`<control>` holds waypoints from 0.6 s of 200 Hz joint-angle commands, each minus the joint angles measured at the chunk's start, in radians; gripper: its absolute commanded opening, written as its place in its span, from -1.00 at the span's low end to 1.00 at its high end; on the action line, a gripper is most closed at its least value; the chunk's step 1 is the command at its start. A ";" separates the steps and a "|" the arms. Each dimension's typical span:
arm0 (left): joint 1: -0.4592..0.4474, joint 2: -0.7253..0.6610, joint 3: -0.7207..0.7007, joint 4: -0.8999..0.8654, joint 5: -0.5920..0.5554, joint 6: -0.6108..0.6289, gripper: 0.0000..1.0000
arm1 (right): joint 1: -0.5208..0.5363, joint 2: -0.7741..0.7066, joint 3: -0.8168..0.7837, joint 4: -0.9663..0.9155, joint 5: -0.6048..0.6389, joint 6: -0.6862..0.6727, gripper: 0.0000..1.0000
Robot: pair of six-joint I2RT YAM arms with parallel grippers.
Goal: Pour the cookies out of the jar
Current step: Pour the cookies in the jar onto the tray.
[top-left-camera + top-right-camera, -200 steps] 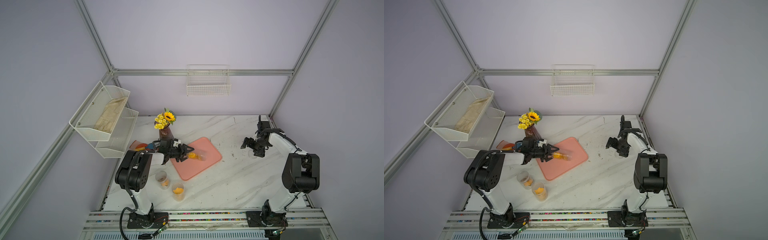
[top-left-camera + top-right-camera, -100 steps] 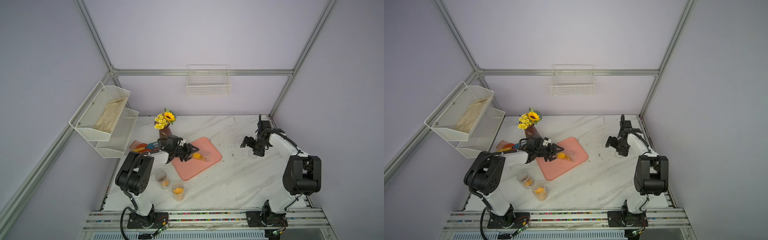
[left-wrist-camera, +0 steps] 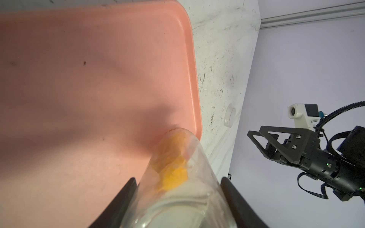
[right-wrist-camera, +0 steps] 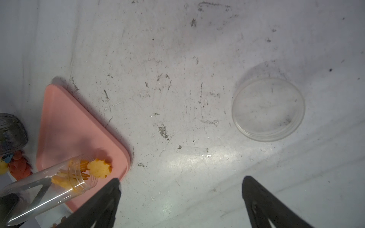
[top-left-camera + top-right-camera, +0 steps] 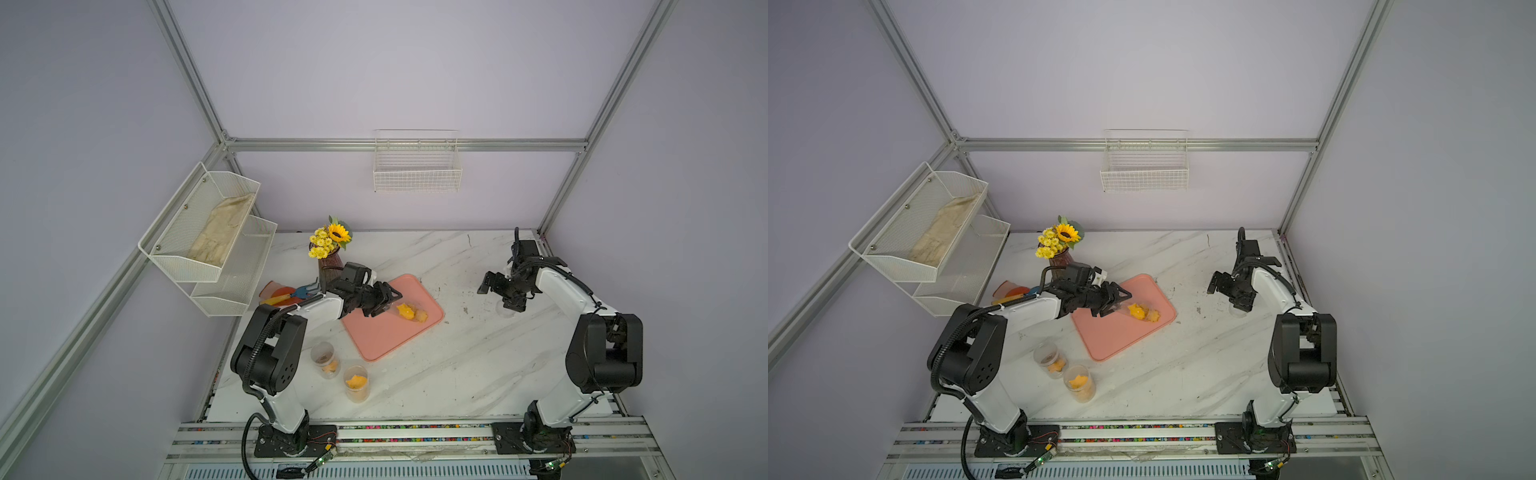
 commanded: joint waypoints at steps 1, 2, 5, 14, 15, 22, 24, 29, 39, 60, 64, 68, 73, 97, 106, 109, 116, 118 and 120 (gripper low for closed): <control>-0.010 -0.016 0.115 -0.038 -0.018 0.055 0.14 | 0.011 -0.023 -0.008 -0.001 0.003 0.018 0.95; -0.010 -0.016 0.115 -0.037 -0.018 0.055 0.15 | 0.011 -0.023 -0.008 -0.002 0.003 0.018 0.95; -0.010 -0.015 0.116 -0.037 -0.018 0.056 0.14 | 0.012 -0.022 -0.009 -0.002 0.003 0.019 0.95; -0.011 -0.009 0.118 -0.039 -0.016 0.058 0.14 | 0.015 -0.023 -0.010 0.000 0.003 0.022 0.95; -0.011 -0.008 0.118 -0.040 -0.016 0.059 0.14 | 0.015 -0.023 -0.010 -0.001 0.004 0.023 0.95; -0.010 -0.006 0.122 -0.044 -0.016 0.064 0.14 | 0.018 -0.023 -0.011 0.001 0.004 0.024 0.95; -0.010 -0.006 0.124 -0.047 -0.016 0.064 0.14 | 0.018 -0.022 -0.012 0.001 0.004 0.024 0.95; -0.010 -0.006 0.125 -0.050 -0.019 0.068 0.14 | 0.021 -0.022 -0.011 0.002 0.004 0.024 0.95; -0.010 -0.009 0.131 -0.060 -0.022 0.077 0.15 | 0.024 -0.024 -0.009 0.002 0.004 0.027 0.95; -0.014 -0.007 0.167 -0.065 0.004 0.083 0.14 | 0.035 -0.027 -0.004 0.012 0.001 0.030 0.95; -0.016 -0.009 0.178 -0.068 0.006 0.083 0.14 | 0.036 -0.026 -0.004 0.014 0.001 0.031 0.95; -0.020 -0.010 0.189 -0.072 0.006 0.085 0.14 | 0.038 -0.026 -0.003 0.017 0.001 0.033 0.95; -0.025 -0.011 0.205 -0.081 0.004 0.092 0.14 | 0.041 -0.026 -0.001 0.019 0.001 0.035 0.95; -0.055 0.014 0.290 -0.168 -0.001 0.149 0.14 | 0.053 -0.016 0.006 0.029 0.001 0.051 0.95; -0.064 0.025 0.310 -0.202 -0.015 0.173 0.14 | 0.059 -0.011 0.011 0.029 0.001 0.055 0.95; -0.066 0.027 0.315 -0.216 -0.023 0.181 0.14 | 0.062 -0.009 0.013 0.028 0.001 0.056 0.95; -0.070 0.030 0.323 -0.246 -0.045 0.197 0.14 | 0.067 -0.007 0.018 0.028 0.004 0.057 0.95; -0.071 0.031 0.323 -0.253 -0.051 0.202 0.14 | 0.068 -0.006 0.019 0.028 0.004 0.057 0.95; -0.071 0.030 0.324 -0.258 -0.057 0.206 0.14 | 0.069 -0.005 0.020 0.028 0.006 0.057 0.95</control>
